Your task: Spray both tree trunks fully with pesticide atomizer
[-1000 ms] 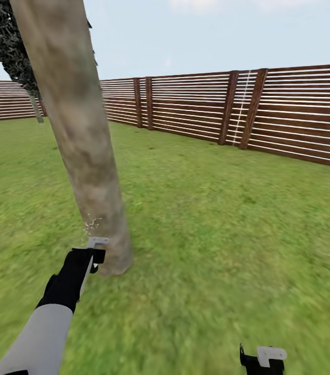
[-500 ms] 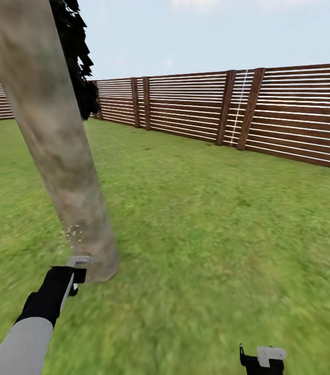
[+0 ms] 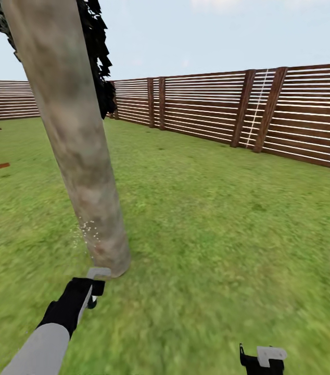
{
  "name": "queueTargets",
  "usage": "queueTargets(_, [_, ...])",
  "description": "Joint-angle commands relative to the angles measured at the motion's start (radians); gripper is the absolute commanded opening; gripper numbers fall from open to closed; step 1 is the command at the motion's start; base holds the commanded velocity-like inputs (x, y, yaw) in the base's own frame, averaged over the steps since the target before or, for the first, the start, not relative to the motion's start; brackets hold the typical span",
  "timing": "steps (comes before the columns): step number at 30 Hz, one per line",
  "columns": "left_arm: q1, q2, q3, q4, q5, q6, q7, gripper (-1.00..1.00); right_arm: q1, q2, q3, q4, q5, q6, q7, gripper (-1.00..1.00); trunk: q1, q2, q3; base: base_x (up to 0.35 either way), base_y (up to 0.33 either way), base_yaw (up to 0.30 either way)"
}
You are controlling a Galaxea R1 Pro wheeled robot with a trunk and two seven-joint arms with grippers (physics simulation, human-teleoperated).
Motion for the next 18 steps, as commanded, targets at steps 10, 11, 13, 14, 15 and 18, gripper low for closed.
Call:
queueTargets(10, [0.013, 0.060, 0.045, 0.009, 0.010, -0.061, 0.052, -1.00, 0.000, -0.002, 0.000, 0.000, 0.000, 0.000, 0.002, 1.00, 0.000, 0.000, 0.000, 0.145, 0.000, 0.001])
queueTargets(11, [0.013, 0.054, 0.045, 0.008, 0.024, -0.065, 0.053, -1.00, 0.000, -0.002, 0.000, 0.000, 0.000, 0.000, 0.002, 1.00, 0.000, 0.000, 0.000, 0.336, 0.000, 0.000])
queueTargets(13, [0.014, 0.043, 0.044, 0.006, 0.035, -0.072, 0.055, -1.00, 0.000, -0.002, 0.000, 0.000, 0.000, 0.000, 0.002, 1.00, 0.000, 0.000, 0.000, 0.334, -0.023, 0.000])
queueTargets(14, [0.014, 0.043, 0.044, 0.007, 0.034, -0.089, 0.055, -1.00, 0.000, -0.001, 0.000, 0.000, 0.000, 0.000, 0.002, 1.00, 0.000, 0.000, 0.000, 0.290, -0.087, 0.055])
queueTargets(15, [0.018, 0.045, 0.044, 0.008, 0.033, -0.119, 0.056, -1.00, 0.000, 0.000, 0.000, 0.000, 0.000, 0.000, 0.002, 1.00, 0.000, 0.000, 0.000, 0.232, -0.112, 0.156])
queueTargets(18, [0.056, 0.043, 0.043, 0.011, 0.036, -0.192, 0.075, -1.00, 0.000, 0.000, 0.000, 0.000, 0.000, 0.000, 0.001, 1.00, 0.000, 0.000, 0.000, 0.067, -0.056, 0.257])
